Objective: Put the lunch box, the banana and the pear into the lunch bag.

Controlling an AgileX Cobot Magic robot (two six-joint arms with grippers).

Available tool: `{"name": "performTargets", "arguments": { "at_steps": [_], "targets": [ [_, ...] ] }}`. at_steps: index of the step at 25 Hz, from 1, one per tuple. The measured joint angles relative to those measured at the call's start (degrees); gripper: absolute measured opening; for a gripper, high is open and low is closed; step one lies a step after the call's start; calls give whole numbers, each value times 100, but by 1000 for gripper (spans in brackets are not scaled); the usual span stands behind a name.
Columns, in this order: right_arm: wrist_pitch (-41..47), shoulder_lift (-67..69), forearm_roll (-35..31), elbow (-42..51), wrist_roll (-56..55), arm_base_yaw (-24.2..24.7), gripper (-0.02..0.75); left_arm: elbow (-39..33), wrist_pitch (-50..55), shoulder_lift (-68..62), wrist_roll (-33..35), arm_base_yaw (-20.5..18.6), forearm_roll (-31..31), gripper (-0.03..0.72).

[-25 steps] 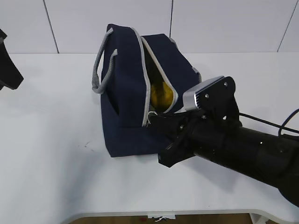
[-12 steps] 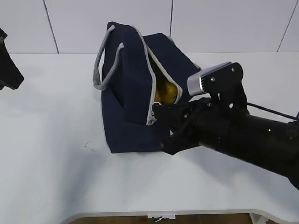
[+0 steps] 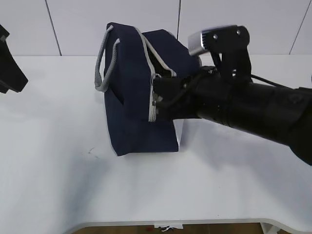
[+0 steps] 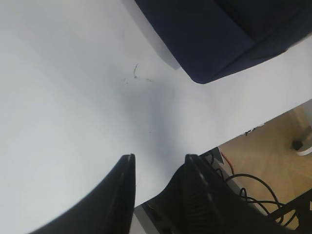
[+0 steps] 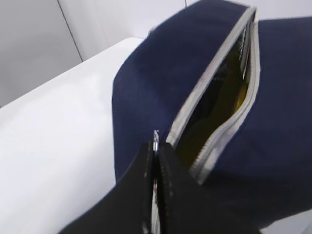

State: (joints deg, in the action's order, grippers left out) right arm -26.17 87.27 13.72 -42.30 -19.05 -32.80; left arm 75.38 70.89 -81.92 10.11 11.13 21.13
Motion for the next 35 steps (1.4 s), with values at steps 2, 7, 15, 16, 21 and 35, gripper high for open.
{"name": "performTargets", "arguments": {
  "at_steps": [2, 7, 15, 16, 21, 35],
  "targets": [
    [249, 0, 0, -240, -16, 0, 1, 0, 0, 0, 0, 0, 9, 258],
    [772, 0, 0, -777, -38, -12, 1, 0, 0, 0, 0, 0, 9, 258],
    [1278, 38, -12, -1383, -156, -12, 1, 0, 0, 0, 0, 10, 9, 258],
    [1369, 65, -24, -1484, -156, -12, 1, 0, 0, 0, 0, 23, 9, 258],
    [1688, 239, -51, -2007, -347, -12, 1, 0, 0, 0, 24, 196, 9, 258],
    [2542, 870, -79, -3383, -815, -452, 1, 0, -705, 0, 308, 268, 259, 261]
  ]
}}
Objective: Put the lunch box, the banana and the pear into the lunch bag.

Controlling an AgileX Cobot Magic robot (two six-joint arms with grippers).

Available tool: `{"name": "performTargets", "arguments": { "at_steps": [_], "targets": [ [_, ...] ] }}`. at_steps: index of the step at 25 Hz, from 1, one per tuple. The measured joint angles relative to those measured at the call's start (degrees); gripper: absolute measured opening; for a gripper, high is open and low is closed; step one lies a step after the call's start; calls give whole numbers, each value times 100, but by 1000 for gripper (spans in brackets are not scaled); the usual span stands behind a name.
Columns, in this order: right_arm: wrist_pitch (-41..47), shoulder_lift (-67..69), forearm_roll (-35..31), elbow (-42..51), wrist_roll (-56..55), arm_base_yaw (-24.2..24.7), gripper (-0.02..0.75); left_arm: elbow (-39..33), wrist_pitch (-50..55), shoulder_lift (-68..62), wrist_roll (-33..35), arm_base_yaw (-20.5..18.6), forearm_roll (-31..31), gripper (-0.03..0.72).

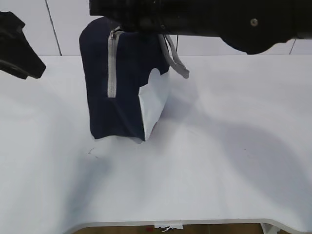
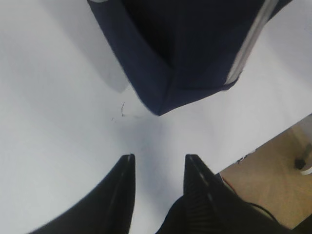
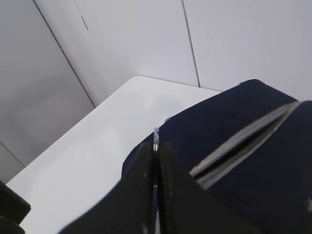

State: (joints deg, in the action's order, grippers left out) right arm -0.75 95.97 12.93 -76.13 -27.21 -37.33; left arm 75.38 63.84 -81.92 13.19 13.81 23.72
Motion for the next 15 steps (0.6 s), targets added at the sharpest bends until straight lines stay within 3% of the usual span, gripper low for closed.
{"name": "performTargets", "arguments": {
  "at_steps": [5, 15],
  "targets": [
    [75, 13, 0, -41, 0, -24, 1, 0, -409, -149, 336, 0, 479, 309],
    [218, 13, -8, -41, -13, -24, 1, 0, -911, -682, 1262, 0, 1051, 320]
  ]
}}
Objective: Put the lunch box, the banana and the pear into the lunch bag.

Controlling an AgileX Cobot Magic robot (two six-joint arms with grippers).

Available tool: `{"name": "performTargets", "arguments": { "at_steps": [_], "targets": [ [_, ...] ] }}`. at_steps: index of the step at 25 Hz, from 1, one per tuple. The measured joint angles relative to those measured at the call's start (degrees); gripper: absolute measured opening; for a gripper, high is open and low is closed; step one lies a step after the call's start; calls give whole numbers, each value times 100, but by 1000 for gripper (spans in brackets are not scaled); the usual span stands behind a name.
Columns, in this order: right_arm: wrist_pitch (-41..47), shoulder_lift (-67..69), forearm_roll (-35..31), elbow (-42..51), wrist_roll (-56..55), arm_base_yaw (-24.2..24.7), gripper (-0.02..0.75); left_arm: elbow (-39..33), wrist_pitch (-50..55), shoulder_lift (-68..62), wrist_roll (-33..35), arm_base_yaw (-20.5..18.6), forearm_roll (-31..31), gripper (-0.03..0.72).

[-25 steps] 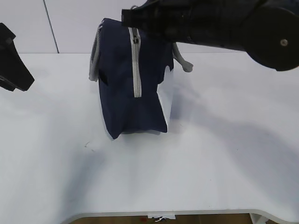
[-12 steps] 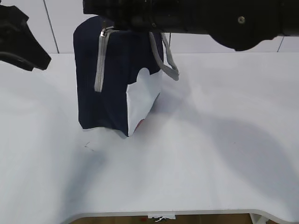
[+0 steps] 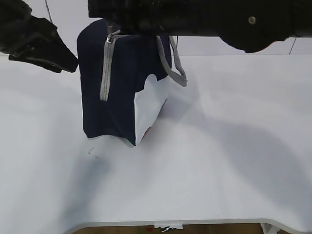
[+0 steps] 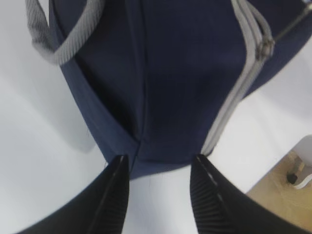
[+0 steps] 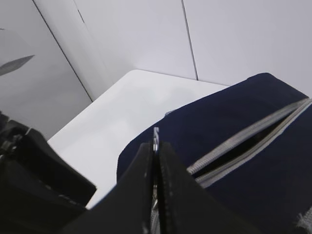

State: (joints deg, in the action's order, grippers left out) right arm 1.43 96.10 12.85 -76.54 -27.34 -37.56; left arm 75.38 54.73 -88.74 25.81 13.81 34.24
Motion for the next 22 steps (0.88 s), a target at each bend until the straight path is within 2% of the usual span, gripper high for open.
{"name": "performTargets", "arguments": {
  "at_steps": [6, 11, 14, 17, 18, 22],
  "targets": [
    [101, 0, -43, 0, 0, 0, 1, 0, -457, -204, 821, 0, 624, 331],
    [115, 0, -181, 0, -9, 0, 1, 0, -613, -502, 1207, 0, 970, 335],
    [119, 0, -213, 0, -9, 0, 1, 0, -612, -545, 1466, 0, 1126, 247],
    [119, 0, -227, 0, -9, 0, 1, 0, -507, -545, 1678, 0, 1114, 63],
    [129, 0, -227, 0, -9, 0, 1, 0, -443, -545, 1708, 0, 1077, 30],
    [166, 8, -240, 0, -9, -14, 1, 0, -195, -545, 1768, 0, 736, 0]
  ]
}}
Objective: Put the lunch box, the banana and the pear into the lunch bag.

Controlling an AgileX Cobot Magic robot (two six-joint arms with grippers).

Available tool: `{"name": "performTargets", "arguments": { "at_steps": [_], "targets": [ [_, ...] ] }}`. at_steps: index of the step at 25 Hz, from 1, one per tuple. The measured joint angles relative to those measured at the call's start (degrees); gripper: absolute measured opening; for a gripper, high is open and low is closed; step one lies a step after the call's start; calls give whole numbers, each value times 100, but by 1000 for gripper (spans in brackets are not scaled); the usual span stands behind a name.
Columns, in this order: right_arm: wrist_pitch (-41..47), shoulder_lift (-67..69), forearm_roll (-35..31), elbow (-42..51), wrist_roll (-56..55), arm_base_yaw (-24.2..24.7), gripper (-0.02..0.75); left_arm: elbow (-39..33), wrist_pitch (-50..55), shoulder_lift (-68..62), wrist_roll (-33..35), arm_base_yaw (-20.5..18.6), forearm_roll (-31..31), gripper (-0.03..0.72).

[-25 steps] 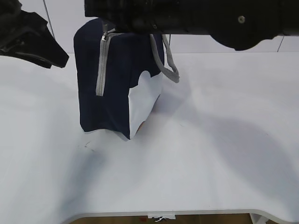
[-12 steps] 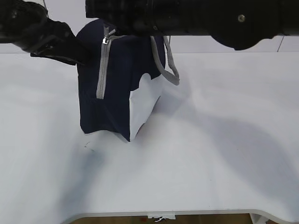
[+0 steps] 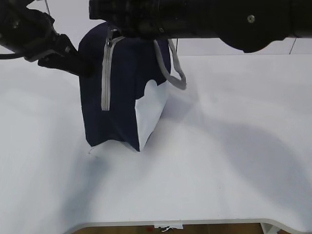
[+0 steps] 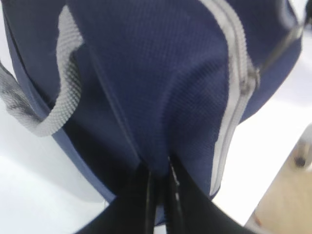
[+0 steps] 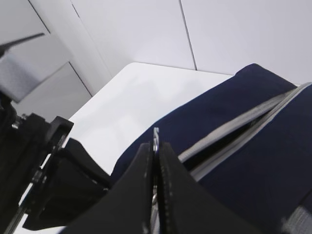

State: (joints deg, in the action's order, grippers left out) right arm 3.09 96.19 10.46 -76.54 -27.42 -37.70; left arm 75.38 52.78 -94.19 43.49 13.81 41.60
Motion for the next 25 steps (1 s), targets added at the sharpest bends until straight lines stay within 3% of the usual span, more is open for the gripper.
{"name": "performTargets", "arguments": {
  "at_steps": [9, 25],
  "targets": [
    [40, 0, -107, -25, -13, 25, 1, 0, 445, 14, 22, 0, -676, -1],
    [72, 89, -394, -112, -13, 802, 1, 0, 885, 340, 24, 0, -905, -2]
  ]
}}
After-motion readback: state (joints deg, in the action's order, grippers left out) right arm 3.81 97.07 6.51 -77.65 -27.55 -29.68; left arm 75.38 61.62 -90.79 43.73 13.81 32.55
